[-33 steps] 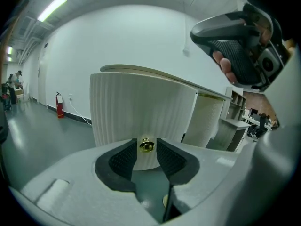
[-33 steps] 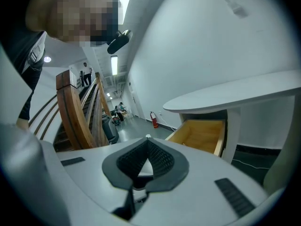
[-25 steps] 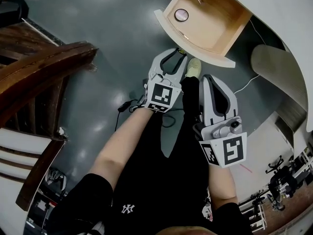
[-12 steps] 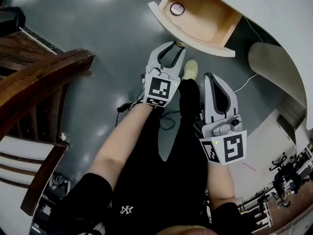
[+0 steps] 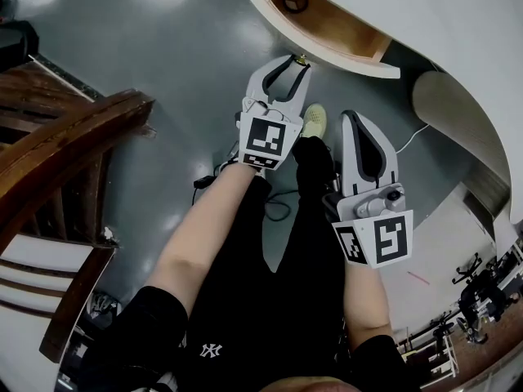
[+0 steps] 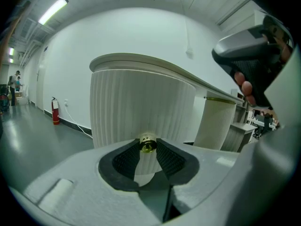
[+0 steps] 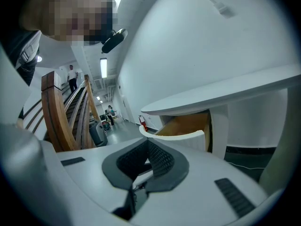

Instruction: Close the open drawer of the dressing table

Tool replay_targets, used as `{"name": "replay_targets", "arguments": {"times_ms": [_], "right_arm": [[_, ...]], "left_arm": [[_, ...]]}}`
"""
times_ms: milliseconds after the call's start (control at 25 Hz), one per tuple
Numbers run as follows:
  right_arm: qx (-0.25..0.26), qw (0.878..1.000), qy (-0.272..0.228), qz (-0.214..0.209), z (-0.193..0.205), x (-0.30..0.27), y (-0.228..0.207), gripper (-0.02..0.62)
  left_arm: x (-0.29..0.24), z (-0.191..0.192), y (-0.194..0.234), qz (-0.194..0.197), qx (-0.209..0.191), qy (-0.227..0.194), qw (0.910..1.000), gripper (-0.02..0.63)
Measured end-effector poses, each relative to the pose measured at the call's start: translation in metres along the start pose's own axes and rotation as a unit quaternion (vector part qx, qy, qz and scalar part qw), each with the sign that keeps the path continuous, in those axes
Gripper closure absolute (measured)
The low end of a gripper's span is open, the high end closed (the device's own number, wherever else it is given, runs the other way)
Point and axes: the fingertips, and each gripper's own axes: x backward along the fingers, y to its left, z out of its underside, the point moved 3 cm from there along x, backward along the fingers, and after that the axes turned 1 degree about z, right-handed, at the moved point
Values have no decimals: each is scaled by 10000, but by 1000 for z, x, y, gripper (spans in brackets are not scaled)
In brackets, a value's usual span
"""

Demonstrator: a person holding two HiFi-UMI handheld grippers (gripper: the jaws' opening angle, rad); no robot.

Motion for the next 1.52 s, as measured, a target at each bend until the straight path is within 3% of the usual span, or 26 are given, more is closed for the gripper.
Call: {"name": "replay_targets", "arguments": {"times_ms": [1200,1520], "right_arm": [[101,9999,-42,-1,-17,-47,-67,580],[110,9999,-46,-42,-16,-49,-71,580]], "left_arm": [[-115,-53,21,149,-238,-579,9979,494],[-118,-55,22,141,-253,-709,9971,495]]}}
